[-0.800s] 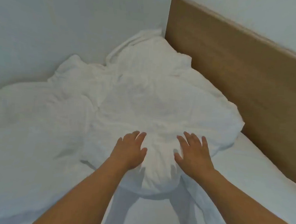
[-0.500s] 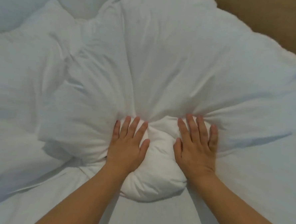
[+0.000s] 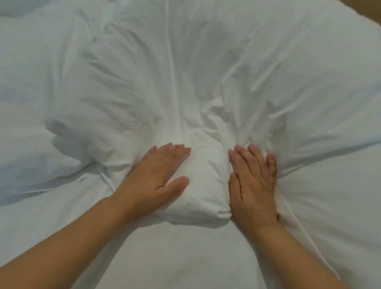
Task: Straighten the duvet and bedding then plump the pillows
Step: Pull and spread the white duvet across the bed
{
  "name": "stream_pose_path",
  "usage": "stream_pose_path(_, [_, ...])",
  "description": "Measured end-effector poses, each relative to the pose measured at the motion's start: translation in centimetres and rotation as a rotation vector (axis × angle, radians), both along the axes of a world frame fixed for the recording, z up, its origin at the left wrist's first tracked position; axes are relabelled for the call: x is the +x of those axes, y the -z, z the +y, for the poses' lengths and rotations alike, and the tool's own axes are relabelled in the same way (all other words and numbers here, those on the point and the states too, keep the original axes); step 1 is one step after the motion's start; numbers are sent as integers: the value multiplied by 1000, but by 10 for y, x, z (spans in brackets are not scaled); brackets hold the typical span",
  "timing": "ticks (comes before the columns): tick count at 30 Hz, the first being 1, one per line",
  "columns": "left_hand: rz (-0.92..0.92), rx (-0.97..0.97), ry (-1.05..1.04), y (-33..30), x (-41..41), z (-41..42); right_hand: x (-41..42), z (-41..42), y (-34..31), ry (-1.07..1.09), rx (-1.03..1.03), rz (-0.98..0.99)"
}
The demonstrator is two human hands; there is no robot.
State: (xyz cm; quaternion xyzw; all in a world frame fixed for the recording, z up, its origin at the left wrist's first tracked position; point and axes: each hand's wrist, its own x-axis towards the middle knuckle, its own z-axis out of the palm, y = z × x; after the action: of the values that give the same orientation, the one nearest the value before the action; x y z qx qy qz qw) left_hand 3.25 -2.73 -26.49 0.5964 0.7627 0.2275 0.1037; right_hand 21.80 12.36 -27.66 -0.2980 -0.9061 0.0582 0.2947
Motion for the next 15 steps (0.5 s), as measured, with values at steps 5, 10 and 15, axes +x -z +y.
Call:
stream_pose_path(5, [198, -2, -52, 13, 21, -39, 33, -22, 11, -189, -139, -259])
stream_pose_path(10, [65, 313, -431, -110, 50, -8, -5, -13, -117, 13, -303, -140])
stream_pose_path(15, [69, 392, -335, -267, 98, -49, 59, -31, -296, -104, 89, 1])
